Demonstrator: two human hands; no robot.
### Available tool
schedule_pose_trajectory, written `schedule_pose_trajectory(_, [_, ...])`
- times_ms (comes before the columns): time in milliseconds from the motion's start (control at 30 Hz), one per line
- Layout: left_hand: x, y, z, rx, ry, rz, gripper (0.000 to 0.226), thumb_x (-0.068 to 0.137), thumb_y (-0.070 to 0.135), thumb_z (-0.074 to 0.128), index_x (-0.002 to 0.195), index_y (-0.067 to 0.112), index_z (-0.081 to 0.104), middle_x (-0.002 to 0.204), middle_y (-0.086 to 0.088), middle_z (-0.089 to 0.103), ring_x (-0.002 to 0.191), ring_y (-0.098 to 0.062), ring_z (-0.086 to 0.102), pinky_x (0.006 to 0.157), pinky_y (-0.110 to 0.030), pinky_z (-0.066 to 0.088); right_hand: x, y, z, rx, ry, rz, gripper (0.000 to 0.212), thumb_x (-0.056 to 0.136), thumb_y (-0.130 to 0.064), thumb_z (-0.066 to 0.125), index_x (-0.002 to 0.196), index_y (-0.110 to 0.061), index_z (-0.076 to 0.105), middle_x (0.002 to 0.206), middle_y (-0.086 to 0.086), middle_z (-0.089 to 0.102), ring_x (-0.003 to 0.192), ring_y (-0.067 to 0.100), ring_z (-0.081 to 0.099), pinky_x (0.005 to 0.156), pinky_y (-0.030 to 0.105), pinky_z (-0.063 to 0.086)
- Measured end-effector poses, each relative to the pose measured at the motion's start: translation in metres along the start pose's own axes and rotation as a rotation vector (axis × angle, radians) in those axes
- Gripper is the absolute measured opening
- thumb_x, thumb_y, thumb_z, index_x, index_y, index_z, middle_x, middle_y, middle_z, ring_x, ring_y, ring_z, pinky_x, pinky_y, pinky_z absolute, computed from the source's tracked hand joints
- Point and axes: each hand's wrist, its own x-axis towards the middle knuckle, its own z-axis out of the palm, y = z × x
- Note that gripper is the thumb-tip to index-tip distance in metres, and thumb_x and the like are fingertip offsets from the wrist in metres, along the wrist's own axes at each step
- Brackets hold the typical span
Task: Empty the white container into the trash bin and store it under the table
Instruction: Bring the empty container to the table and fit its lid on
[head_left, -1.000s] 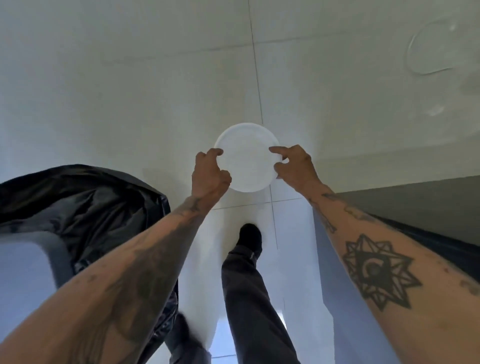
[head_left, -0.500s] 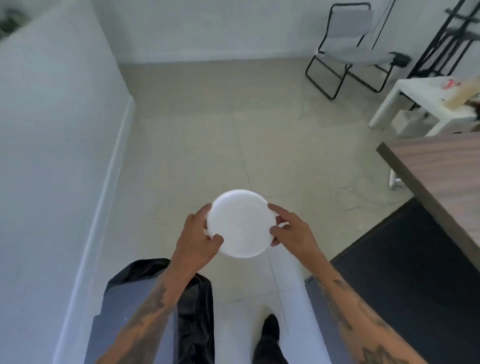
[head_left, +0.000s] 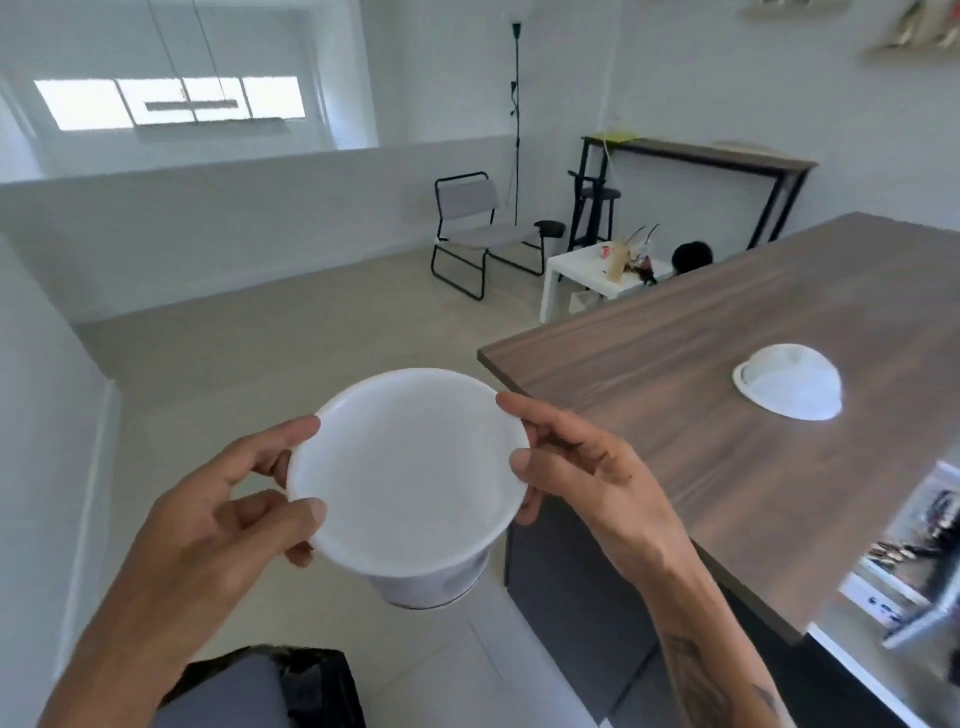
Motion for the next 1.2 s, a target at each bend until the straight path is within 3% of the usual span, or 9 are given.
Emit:
schedule_pose_trajectory(133, [-0.028, 0.038, 0.066, -0.04, -0.146, 0.054, 0.057, 0.079, -0.009, 0.066, 0.121, 0.03, 0.07, 0.104, -0.012, 0.056, 0.064, -0.02, 0.067, 0.042, -0.037, 0.051, -0.098, -0.042, -0.068, 0.046, 0.081, -0.063, 0.047, 0.083, -0.003, 0.068, 0.13, -0.01, 0.064, 0.085, 0.013, 0.06, 0.057, 0.019, 0.065, 0.062, 0.024, 0.056])
schedule_pose_trajectory(200, [-0.043, 0.054, 0.115, -0.011, -0.229, 0.048, 0.064, 0.082, -0.023, 0.056, 0.119, 0.028, 0.067, 0.109, -0.015, 0.058, 0.072, -0.01, 0.07, 0.052, -0.034, 0.057, -0.148, -0.057, -0.109, 0.075, 0.144, -0.084, 0.047, 0.082, 0.0, 0.067, 0.129, -0.009, 0.064, 0.082, 0.007, 0.062, 0.055, 0.018, 0.064, 0.058, 0.022, 0.055])
schedule_pose_trajectory(300, [-0.075, 0.08, 0.198, -0.015, -0.303, 0.082, 0.059, 0.08, -0.022, 0.059, 0.115, 0.024, 0.069, 0.105, -0.012, 0.064, 0.08, -0.002, 0.071, 0.069, -0.027, 0.06, -0.219, -0.075, -0.176, 0.077, 0.239, -0.094, 0.047, 0.081, 0.0, 0.066, 0.128, -0.009, 0.064, 0.078, 0.002, 0.061, 0.054, 0.017, 0.062, 0.056, 0.022, 0.054])
schedule_pose_trajectory(367, [-0.097, 0.103, 0.244, -0.146, -0.347, 0.086, 0.056, 0.073, -0.012, 0.061, 0.115, 0.024, 0.071, 0.105, -0.017, 0.057, 0.075, -0.014, 0.07, 0.051, -0.04, 0.054, -0.255, -0.082, -0.211, 0.032, 0.322, -0.102, 0.047, 0.08, -0.002, 0.066, 0.126, -0.011, 0.065, 0.076, -0.001, 0.06, 0.053, 0.017, 0.061, 0.058, 0.022, 0.055])
schedule_pose_trajectory(467, [-0.13, 0.136, 0.326, -0.243, -0.459, 0.116, 0.059, 0.065, 0.012, 0.067, 0.122, 0.024, 0.071, 0.092, -0.005, 0.062, 0.068, -0.025, 0.068, 0.042, -0.031, 0.049, -0.312, -0.093, -0.276, -0.023, 0.445, -0.085, 0.045, 0.079, -0.009, 0.071, 0.124, -0.019, 0.07, 0.076, 0.002, 0.059, 0.053, 0.018, 0.061, 0.059, 0.019, 0.054])
schedule_pose_trajectory(633, [-0.142, 0.174, 0.43, -0.37, -0.621, 0.143, 0.06, 0.063, 0.019, 0.083, 0.121, 0.027, 0.072, 0.086, -0.01, 0.068, 0.066, -0.021, 0.064, 0.054, -0.023, 0.053, -0.359, -0.103, -0.363, -0.102, 0.582, -0.04, 0.071, 0.064, -0.055, 0.084, 0.128, -0.031, 0.067, 0.082, 0.011, 0.063, 0.06, 0.023, 0.064, 0.064, 0.038, 0.051])
schedule_pose_trajectory(733, [-0.133, 0.179, 0.482, -0.391, -0.642, 0.099, 0.058, 0.065, 0.019, 0.078, 0.123, 0.023, 0.07, 0.089, -0.017, 0.065, 0.069, -0.025, 0.062, 0.056, -0.023, 0.053, -0.362, -0.1, -0.408, -0.145, 0.634, -0.013, 0.079, 0.06, -0.063, 0.083, 0.13, -0.031, 0.065, 0.074, 0.001, 0.062, 0.06, 0.02, 0.063, 0.048, 0.056, 0.043])
schedule_pose_trajectory(933, [-0.088, 0.168, 0.55, -0.423, -0.581, 0.026, 0.056, 0.074, 0.008, 0.071, 0.129, 0.015, 0.064, 0.083, -0.008, 0.062, 0.067, -0.024, 0.061, 0.058, -0.024, 0.053, -0.306, -0.083, -0.489, -0.167, 0.547, -0.011, 0.073, 0.065, -0.057, 0.083, 0.13, -0.028, 0.066, 0.079, -0.003, 0.057, 0.057, 0.017, 0.062, 0.071, 0.022, 0.053])
schedule_pose_trajectory(1200, [0.004, 0.149, 0.566, -0.315, -0.309, -0.081, 0.052, 0.078, -0.002, 0.076, 0.124, 0.021, 0.069, 0.098, -0.007, 0.071, 0.086, -0.035, 0.069, 0.068, -0.036, 0.062, -0.152, -0.039, -0.551, -0.121, 0.316, 0.059, 0.045, 0.081, -0.017, 0.07, 0.126, -0.022, 0.069, 0.072, -0.007, 0.061, 0.057, 0.02, 0.063, 0.065, 0.022, 0.055])
